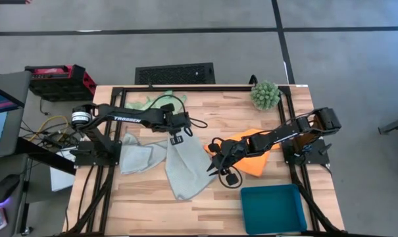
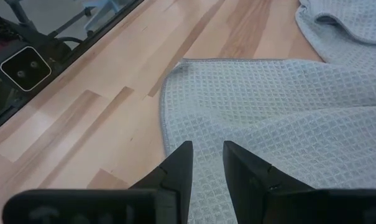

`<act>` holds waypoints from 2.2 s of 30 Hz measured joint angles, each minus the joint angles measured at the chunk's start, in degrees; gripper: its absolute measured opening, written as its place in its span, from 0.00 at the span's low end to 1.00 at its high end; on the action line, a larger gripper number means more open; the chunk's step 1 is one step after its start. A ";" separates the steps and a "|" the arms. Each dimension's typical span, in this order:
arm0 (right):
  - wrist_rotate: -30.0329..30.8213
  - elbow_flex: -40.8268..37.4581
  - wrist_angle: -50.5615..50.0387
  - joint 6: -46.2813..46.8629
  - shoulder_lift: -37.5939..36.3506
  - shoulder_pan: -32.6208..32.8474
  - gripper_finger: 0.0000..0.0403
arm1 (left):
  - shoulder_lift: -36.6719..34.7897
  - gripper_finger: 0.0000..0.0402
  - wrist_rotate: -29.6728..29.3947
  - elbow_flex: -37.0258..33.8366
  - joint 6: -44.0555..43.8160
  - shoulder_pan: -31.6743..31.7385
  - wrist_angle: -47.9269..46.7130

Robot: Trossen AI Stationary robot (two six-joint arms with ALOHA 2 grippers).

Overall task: Fold microfiber towels
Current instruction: Fold the bottom gray towel

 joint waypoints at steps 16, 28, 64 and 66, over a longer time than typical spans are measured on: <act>0.02 0.00 -2.38 -2.93 0.00 0.00 0.28 | -0.15 0.27 7.17 9.21 0.71 -6.91 -12.96; 0.04 0.00 -4.91 -4.31 0.00 0.00 0.28 | -0.15 0.27 20.23 8.71 -18.76 -31.54 -8.11; 0.05 0.00 -5.09 -4.33 0.00 0.11 0.28 | 8.35 0.27 19.99 -16.53 -27.72 -41.00 45.96; 0.07 0.00 -4.92 -4.35 0.00 0.10 0.28 | 9.54 0.27 20.26 -15.81 -26.87 -41.00 46.39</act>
